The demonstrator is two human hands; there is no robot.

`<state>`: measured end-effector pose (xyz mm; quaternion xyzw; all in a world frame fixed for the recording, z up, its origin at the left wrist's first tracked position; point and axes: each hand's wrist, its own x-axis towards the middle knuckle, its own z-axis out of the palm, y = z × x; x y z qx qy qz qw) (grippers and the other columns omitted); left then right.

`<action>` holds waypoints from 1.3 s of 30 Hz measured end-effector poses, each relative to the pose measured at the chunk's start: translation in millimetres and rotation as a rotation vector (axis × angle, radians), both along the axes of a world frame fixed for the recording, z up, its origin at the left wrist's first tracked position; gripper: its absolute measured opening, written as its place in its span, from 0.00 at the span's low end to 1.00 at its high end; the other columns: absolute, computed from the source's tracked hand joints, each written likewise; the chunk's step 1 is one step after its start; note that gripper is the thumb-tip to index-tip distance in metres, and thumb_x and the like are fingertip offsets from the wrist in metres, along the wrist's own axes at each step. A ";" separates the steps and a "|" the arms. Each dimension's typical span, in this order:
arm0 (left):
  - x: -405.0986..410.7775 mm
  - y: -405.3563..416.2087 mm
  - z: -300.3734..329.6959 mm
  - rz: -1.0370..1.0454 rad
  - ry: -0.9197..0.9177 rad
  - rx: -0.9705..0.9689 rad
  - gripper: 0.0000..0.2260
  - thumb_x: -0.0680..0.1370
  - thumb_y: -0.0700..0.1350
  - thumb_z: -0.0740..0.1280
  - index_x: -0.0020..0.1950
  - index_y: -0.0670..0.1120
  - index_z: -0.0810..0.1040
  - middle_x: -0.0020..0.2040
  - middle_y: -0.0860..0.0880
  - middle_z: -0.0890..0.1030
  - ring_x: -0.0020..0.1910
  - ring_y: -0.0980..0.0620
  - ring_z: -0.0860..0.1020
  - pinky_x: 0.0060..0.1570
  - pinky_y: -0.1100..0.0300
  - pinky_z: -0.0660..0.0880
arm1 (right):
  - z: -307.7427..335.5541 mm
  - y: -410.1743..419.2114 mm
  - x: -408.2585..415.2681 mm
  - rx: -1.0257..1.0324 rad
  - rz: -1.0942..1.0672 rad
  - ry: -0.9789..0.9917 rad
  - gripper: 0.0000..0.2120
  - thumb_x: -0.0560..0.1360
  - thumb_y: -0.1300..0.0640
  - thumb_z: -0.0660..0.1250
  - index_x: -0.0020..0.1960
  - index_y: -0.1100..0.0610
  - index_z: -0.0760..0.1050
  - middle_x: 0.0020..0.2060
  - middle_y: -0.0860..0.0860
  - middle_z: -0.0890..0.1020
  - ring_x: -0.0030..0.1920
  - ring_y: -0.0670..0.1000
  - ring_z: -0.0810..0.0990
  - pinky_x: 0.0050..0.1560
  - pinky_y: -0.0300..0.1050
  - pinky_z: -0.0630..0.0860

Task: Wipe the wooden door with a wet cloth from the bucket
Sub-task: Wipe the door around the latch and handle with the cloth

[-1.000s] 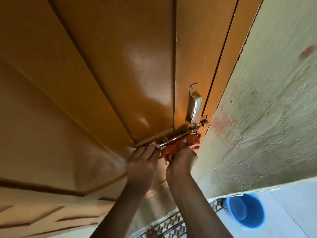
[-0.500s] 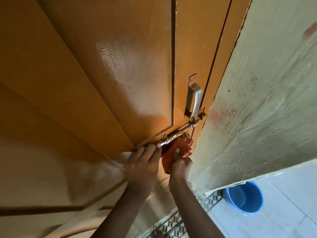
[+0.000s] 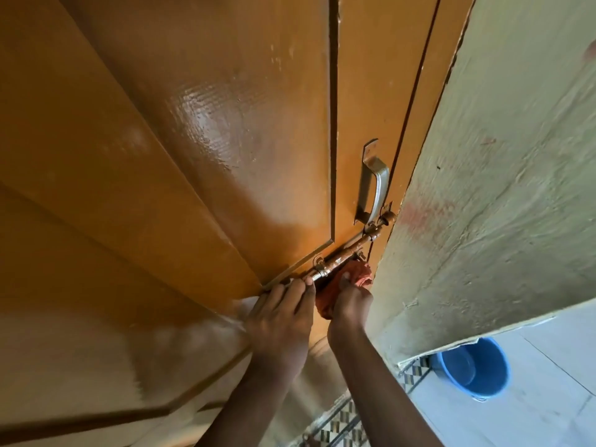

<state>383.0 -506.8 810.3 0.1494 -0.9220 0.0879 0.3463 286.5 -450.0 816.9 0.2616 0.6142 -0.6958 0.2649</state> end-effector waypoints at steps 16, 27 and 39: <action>3.6 -34.8 7.7 -0.025 0.129 0.277 0.06 0.80 0.45 0.75 0.53 0.46 0.90 0.46 0.50 0.87 0.41 0.52 0.83 0.39 0.60 0.75 | 3.4 7.4 23.4 -0.001 0.043 0.097 0.11 0.79 0.52 0.66 0.49 0.60 0.81 0.39 0.59 0.84 0.39 0.59 0.80 0.38 0.51 0.75; 4.7 -36.5 7.2 -0.009 0.170 0.331 0.04 0.78 0.43 0.79 0.51 0.44 0.90 0.45 0.49 0.88 0.41 0.51 0.83 0.43 0.59 0.72 | 2.6 7.6 6.6 -0.029 0.031 0.085 0.09 0.81 0.53 0.65 0.56 0.56 0.80 0.46 0.57 0.86 0.49 0.57 0.83 0.47 0.52 0.81; 4.7 -24.3 10.4 -0.008 0.204 0.233 0.02 0.78 0.41 0.78 0.47 0.44 0.90 0.43 0.48 0.87 0.38 0.50 0.82 0.42 0.57 0.70 | 16.3 14.6 2.8 -0.128 0.017 0.027 0.05 0.80 0.59 0.66 0.47 0.55 0.79 0.45 0.55 0.85 0.47 0.57 0.83 0.52 0.56 0.80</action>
